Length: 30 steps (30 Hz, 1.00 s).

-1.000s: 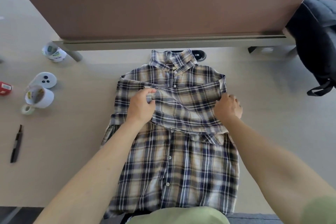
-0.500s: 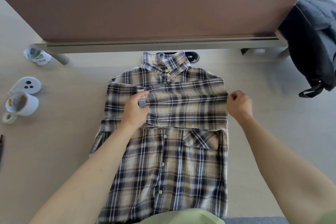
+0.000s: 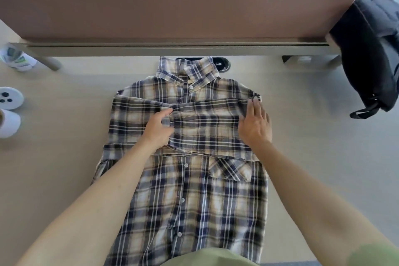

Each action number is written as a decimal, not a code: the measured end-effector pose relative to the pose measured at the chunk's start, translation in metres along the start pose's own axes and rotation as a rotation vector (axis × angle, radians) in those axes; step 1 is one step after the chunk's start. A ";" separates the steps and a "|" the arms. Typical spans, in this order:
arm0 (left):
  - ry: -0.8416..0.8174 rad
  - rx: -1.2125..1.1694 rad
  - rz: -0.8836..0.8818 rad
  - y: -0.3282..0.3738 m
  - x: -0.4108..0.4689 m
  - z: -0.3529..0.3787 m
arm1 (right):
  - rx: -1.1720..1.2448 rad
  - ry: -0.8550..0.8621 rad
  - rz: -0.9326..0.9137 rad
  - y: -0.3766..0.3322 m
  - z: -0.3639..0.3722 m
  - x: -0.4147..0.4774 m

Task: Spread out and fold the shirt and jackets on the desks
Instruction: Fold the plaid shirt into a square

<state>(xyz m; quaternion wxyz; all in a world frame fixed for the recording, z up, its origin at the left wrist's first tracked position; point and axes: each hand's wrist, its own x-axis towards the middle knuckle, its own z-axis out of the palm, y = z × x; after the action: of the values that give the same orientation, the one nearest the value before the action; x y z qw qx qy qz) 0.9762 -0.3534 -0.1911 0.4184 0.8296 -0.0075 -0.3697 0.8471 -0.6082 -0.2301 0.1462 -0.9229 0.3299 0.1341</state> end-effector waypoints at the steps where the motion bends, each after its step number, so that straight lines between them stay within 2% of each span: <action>1: -0.003 -0.018 0.006 0.001 -0.002 -0.001 | 0.024 0.007 0.064 0.001 0.004 0.004; 5: 0.003 0.018 0.069 0.002 -0.008 -0.006 | 0.263 0.200 0.341 0.012 -0.002 0.024; 6: 0.002 0.025 0.065 0.003 -0.008 -0.006 | 0.320 0.221 0.359 0.017 -0.006 0.030; 10: -0.005 0.002 0.058 0.002 -0.006 -0.007 | 0.409 0.103 0.137 0.039 -0.015 0.050; 12: 0.002 0.008 0.051 0.002 -0.001 -0.007 | 0.424 0.015 0.118 0.048 -0.023 0.063; 16: 0.012 0.017 0.047 0.000 0.007 -0.005 | 0.340 -0.100 0.115 0.062 -0.042 0.091; 22: 0.060 0.046 -0.030 -0.008 0.016 0.005 | 0.261 0.001 0.159 0.070 -0.052 0.103; 24: 0.070 0.097 0.008 -0.008 0.017 0.009 | 0.216 0.107 0.170 0.059 -0.052 0.090; 27: 0.132 0.199 0.076 -0.010 0.016 0.013 | 0.066 0.337 -0.072 0.037 -0.040 0.059; 28: 0.166 0.238 0.099 -0.011 0.016 0.015 | -0.002 0.315 -0.164 0.029 -0.033 0.046; 30: 0.258 0.389 0.158 -0.016 0.016 0.017 | -0.151 0.144 -0.245 0.015 -0.012 0.026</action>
<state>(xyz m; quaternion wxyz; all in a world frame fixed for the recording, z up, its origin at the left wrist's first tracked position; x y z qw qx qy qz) 0.9731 -0.3599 -0.2183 0.2758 0.9317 -0.0902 -0.2183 0.8588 -0.6384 -0.2309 0.0678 -0.9719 0.2133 0.0729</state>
